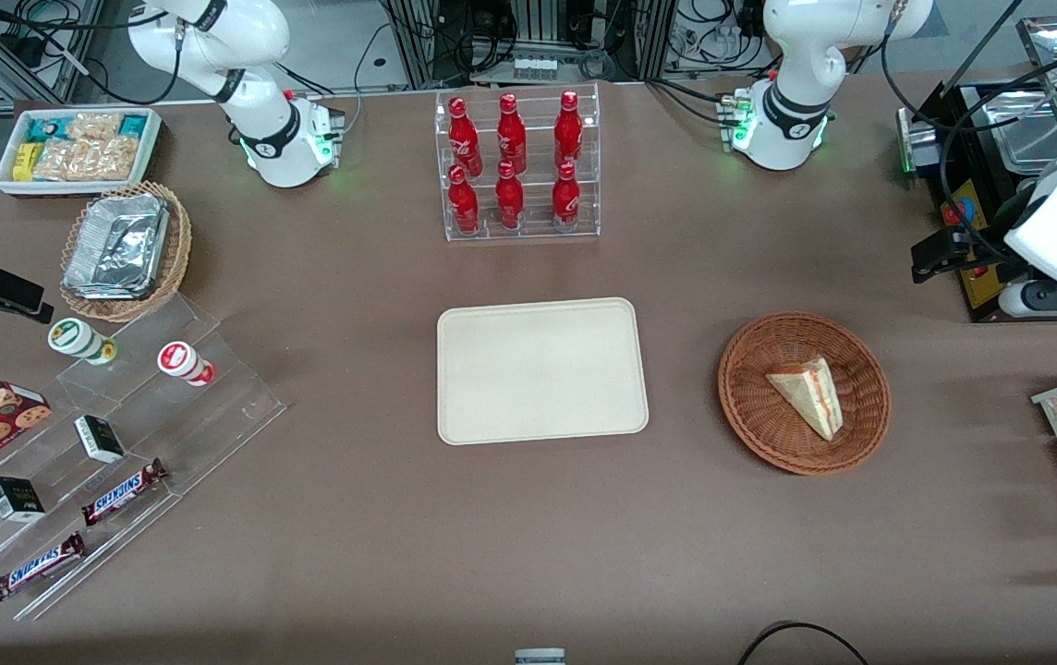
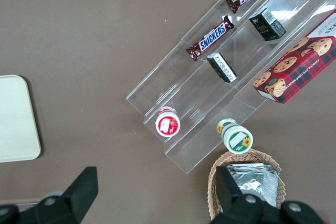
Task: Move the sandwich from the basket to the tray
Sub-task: 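Move the left gripper over the wrapped sandwich in the wicker basket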
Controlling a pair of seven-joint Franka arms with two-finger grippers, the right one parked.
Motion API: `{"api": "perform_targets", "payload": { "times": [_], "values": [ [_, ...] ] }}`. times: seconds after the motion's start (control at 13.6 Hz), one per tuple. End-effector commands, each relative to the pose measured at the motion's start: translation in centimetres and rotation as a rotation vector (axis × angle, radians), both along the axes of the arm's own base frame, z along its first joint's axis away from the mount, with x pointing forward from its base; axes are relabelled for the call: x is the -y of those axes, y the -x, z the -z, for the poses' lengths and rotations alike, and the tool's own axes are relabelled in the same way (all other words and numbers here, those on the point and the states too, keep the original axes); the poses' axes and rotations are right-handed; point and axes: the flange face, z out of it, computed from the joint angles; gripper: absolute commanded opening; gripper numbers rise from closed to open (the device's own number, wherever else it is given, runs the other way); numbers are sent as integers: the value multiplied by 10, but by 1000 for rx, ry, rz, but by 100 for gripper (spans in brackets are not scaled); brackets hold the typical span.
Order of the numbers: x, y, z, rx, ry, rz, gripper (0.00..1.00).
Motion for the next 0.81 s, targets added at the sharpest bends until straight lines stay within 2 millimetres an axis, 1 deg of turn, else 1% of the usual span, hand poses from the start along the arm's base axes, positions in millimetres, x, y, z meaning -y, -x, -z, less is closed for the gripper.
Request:
{"api": "perform_targets", "payload": {
  "times": [0.0, 0.15, 0.37, 0.51, 0.66, 0.73],
  "values": [
    [-2, -3, -5, 19, -27, 19, 100],
    [0, -3, -7, 25, -28, 20, 100],
    [-2, -10, 3, 37, -34, 2, 100],
    [-3, -14, 30, 47, -36, -7, 100],
    [-2, -17, 58, 62, -41, -75, 100],
    [-1, -17, 75, 66, -43, -109, 100]
  ]
}}
